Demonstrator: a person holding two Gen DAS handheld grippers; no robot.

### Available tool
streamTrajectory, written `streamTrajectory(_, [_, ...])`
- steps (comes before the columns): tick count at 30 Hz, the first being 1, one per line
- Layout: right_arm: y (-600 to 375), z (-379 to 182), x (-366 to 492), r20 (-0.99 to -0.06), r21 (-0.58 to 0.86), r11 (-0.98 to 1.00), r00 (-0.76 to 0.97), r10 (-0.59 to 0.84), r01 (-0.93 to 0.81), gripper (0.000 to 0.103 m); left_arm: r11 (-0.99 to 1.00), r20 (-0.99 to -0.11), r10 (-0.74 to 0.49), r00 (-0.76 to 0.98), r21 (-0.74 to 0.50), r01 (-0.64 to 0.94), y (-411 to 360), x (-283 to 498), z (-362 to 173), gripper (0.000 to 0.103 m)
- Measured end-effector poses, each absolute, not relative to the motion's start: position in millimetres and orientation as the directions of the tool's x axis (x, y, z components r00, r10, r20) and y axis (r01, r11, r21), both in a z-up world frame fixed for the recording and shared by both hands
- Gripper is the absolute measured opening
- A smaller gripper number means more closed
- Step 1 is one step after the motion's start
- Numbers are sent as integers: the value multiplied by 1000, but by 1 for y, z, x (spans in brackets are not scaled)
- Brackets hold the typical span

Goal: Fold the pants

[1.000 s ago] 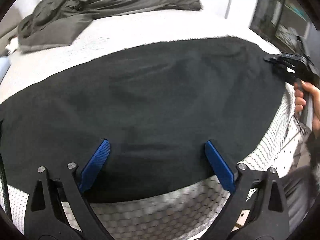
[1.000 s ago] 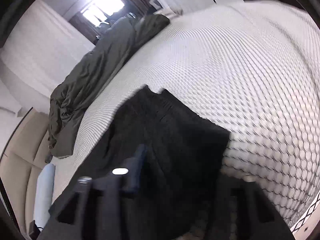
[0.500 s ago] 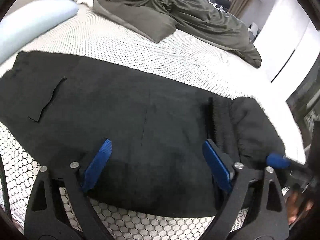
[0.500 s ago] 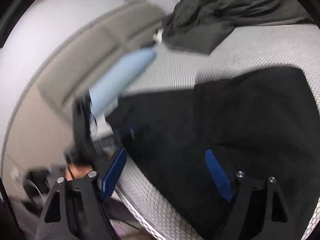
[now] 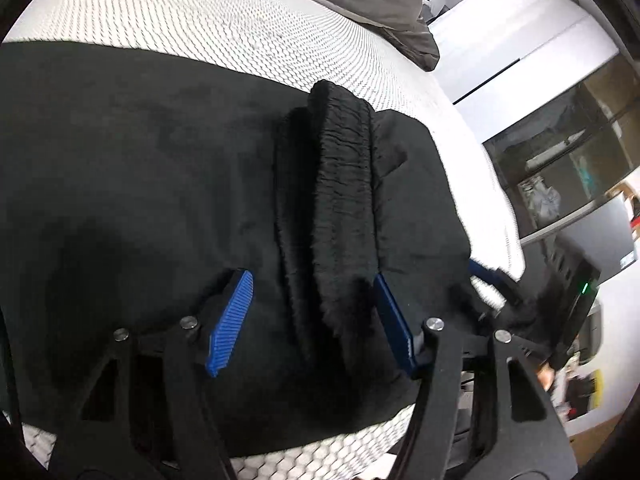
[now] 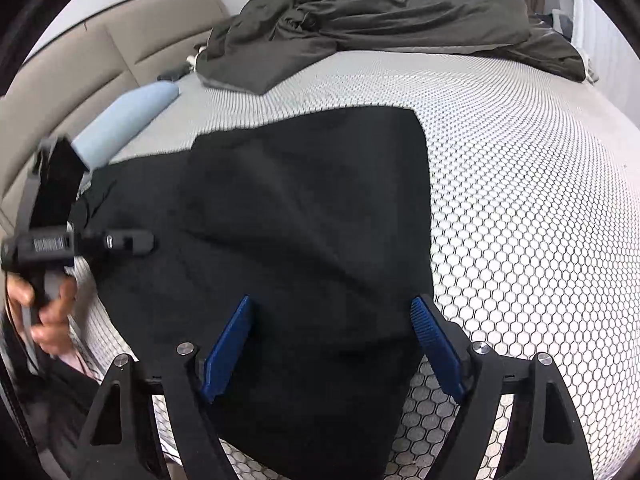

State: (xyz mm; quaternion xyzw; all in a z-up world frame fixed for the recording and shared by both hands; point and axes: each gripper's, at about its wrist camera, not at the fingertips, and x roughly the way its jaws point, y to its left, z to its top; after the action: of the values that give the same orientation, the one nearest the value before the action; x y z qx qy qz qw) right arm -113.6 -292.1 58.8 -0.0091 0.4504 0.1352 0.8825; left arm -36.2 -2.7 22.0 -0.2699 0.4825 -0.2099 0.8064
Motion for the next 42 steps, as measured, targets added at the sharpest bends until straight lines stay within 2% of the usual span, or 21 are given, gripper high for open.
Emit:
streamTrajectory(1, [-290, 57, -116, -796, 87, 963, 564, 222, -256, 83, 754, -657, -610, 444, -653, 70, -2, -33, 21, 56])
streamTrajectory(2, [-287, 56, -116, -794, 75, 962, 568, 217, -262, 85, 744, -651, -618, 440, -666, 59, -4, -28, 19, 38])
streamTrajectory(3, [-284, 54, -115, -795, 74, 962, 567, 215, -262, 86, 737, -652, -622, 434, -674, 43, -7, -22, 16, 34])
streamTrajectory(5, [-291, 41, -118, -802, 63, 964, 562, 202, -257, 87, 736, -650, -609, 455, -677, 17, -9, -18, 14, 20])
streamTrajectory(8, [-290, 34, -109, -806, 41, 966, 562, 184, -257, 90, 773, -654, -563, 505, -633, 41, -18, -22, 27, 10])
streamTrajectory(10, [-290, 35, -105, -804, 54, 969, 564, 186, -243, 91, 791, -633, -538, 556, -608, 73, -17, -31, 45, 8])
streamTrajectory(13, [-280, 39, -99, -792, 94, 964, 568, 223, -248, 91, 805, -602, -509, 616, -586, 92, 4, -49, 71, 7])
streamTrajectory(16, [-268, 42, -99, -785, 120, 951, 559, 266, -285, 91, 831, -610, -444, 656, -555, 47, 35, -65, 80, 6])
streamTrajectory(21, [-253, 36, -102, -791, 121, 931, 534, 299, -343, 90, 855, -657, -388, 646, -519, -14, 63, -75, 64, 6])
streamTrajectory(27, [-261, 39, -102, -789, 149, 933, 530, 312, -327, 91, 860, -681, -404, 611, -510, 1, 72, -76, 47, 8])
streamTrajectory(29, [-266, 38, -104, -792, 145, 935, 529, 307, -325, 90, 852, -715, -421, 558, -522, -27, 64, -58, 35, 27])
streamTrajectory(35, [-285, 44, -112, -800, 116, 938, 530, 283, -326, 91, 767, -663, -549, 509, -642, -8, 72, -39, 16, 57])
streamTrajectory(36, [-294, 46, -113, -794, 125, 942, 538, 284, -312, 91, 755, -657, -559, 506, -655, -16, 72, -37, 15, 57])
streamTrajectory(39, [-328, 54, -121, -768, 165, 956, 576, 278, -242, 91, 730, -640, -583, 500, -683, -23, 66, -26, 13, 57])
streamTrajectory(40, [-342, 56, -125, -759, 190, 959, 587, 280, -211, 91, 731, -641, -580, 503, -682, -27, 65, -22, 10, 48])
streamTrajectory(41, [-355, 58, -129, -755, 209, 960, 593, 280, -187, 91, 741, -650, -557, 517, -670, -43, 63, -20, 9, 28])
streamTrajectory(42, [-368, 58, -133, -748, 234, 960, 603, 278, -153, 91, 745, -651, -544, 529, -665, -52, 62, -17, 8, 23])
